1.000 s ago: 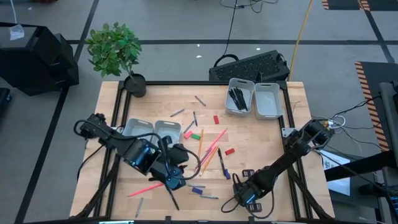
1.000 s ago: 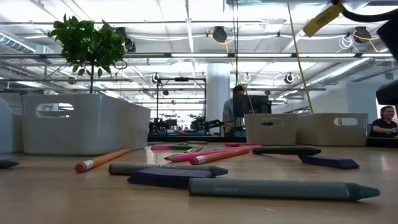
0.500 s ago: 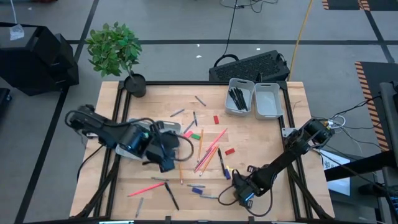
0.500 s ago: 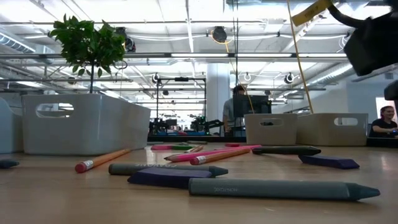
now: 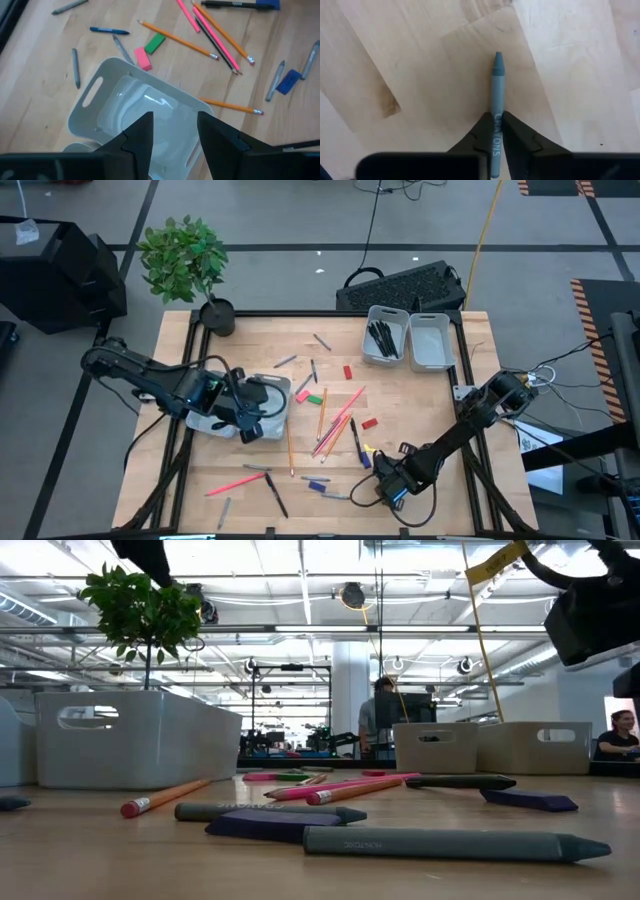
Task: Sort crayons/erasers/pens/pencils in bins
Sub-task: Put the gray crayon into the top right gray bin
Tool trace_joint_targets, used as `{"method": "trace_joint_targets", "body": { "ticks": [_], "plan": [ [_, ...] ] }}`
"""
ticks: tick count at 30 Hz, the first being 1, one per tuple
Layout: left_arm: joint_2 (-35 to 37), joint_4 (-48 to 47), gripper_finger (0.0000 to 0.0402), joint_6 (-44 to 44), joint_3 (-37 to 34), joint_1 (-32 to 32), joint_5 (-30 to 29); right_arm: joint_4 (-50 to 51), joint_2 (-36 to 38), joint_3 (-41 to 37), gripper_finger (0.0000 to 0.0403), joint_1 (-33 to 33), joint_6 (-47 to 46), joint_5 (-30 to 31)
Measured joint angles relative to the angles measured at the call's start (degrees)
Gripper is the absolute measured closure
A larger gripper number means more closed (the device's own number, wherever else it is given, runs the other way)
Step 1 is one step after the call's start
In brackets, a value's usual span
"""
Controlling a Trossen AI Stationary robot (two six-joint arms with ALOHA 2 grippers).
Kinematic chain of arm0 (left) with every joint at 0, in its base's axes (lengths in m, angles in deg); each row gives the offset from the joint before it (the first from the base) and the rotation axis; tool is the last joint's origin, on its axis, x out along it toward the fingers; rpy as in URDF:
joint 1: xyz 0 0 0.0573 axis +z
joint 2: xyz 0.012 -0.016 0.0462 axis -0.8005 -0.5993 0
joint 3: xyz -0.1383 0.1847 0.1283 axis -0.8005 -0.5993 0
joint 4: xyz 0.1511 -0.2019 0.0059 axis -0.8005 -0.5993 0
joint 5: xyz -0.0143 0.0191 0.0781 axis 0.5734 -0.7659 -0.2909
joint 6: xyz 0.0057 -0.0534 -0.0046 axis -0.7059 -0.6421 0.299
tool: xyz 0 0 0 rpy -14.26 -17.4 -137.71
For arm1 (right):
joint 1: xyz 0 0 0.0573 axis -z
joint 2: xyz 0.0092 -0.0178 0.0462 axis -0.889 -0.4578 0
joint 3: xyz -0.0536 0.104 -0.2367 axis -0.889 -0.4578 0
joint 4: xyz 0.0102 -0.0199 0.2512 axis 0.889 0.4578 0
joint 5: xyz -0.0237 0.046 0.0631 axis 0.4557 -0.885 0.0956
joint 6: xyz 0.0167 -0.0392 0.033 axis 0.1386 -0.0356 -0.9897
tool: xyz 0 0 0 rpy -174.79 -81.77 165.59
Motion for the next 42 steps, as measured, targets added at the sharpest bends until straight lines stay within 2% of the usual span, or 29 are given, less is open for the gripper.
{"method": "trace_joint_targets", "body": {
  "ticks": [3, 7, 12, 23, 28, 32, 37, 42],
  "plan": [
    [0.07, 0.4, 0.0245, -0.07, 0.0, -0.22, 0.02, -0.2, 0.38, -0.01, 0.0392, 0.39, -0.94, -0.31],
    [0.04, 2.01, 0.0245, -0.41, 0.0, -0.01, -0.04, -0.46, 2.63, -0.17, 0.038, 1.56, -3.21, -0.04],
    [0.02, 5.04, 0.0245, 2.04, 0.0, 0.18, -0.06, 2.29, 7.1, -0.54, 0.0385, 4.78, -4.26, 4.14],
    [0.02, 7.29, 0.0245, 4.77, 0.02, 3.29, 0.1, 9.82, 21.28, -0.28, 0.0384, 20.6, 2.99, 7.54],
    [0.02, 7.44, 0.0245, 7.12, 0.02, 6.31, 0.23, 15.35, 29.13, -0.2, 0.0383, 32.85, 7.51, 10.63],
    [0.02, 8.44, 0.0245, 9.33, 0.02, 9.78, 0.37, 20.99, 33.06, -0.16, 0.0383, 47.45, 15.05, 11.05],
    [0.02, 16.16, 0.0245, 13.24, 0.03, 14.24, 1.85, 24.74, 33.6, -0.12, 0.0383, 66.09, 27.6, 16.32],
    [0.02, 23.89, 0.0245, 17.73, 0.04, 17.54, 2.15, 20.04, 30.01, -0.11, 0.0383, 80.47, 37.71, 16.56]
  ]
}}
